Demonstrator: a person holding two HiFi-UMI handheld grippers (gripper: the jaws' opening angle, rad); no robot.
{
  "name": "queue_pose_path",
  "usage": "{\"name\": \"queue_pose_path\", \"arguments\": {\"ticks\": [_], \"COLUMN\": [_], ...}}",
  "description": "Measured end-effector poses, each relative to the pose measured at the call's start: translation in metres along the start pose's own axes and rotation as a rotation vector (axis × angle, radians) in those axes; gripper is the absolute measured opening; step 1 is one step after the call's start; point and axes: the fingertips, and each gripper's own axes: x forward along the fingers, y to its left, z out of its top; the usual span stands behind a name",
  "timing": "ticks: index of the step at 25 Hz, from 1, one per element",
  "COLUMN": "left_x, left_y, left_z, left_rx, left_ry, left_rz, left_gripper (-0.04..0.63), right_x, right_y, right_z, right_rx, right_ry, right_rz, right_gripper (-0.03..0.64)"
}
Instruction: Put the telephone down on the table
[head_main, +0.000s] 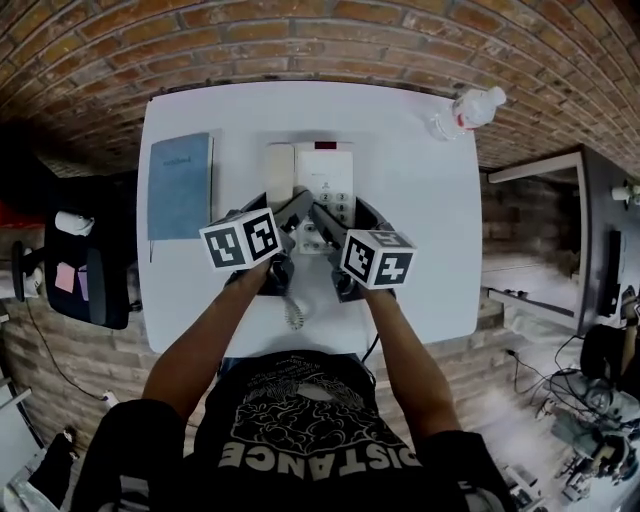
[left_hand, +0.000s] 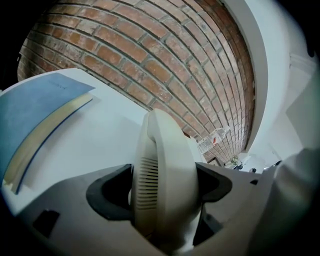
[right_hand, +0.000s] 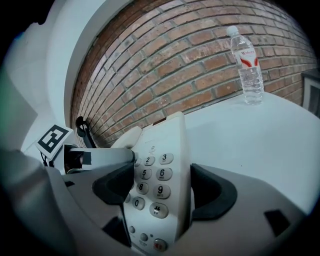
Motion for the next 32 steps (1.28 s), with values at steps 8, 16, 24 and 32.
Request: {"name": "queue_pose_path", "arguments": {"ticks": [8,16,24,32], "left_x": [0.003,0.004,-0.001,-0.021], "left_y": [0.005,0.002,0.001,-0.01], "left_z": [0.003,0.001,0.001,0.009], "left_rx": [0.009,0.034,0.076,0.163], "left_ry": [-0.005,0.039,0.08,0.023], "left_rz": [0.005,-0.032,-0.044,-0.001], "left_gripper": [0.377,0.379,0.379,0.379], "right_x": [0.009,0.006,-0.011,-0.032], "right_y": [0.001,-0.002,-0.005,0.009], "right_z": [0.001,0.0,0.009,0.023], "right_rx": [-0.012,0.007,-0.008,-0.054], "right_ry": [-0.018,-0.018,-0.046,-0.07], "right_rz": [0.005,-0.041,-0.141,-0.126], "right_gripper": [0.347,0.347,0.345,0.344]}}
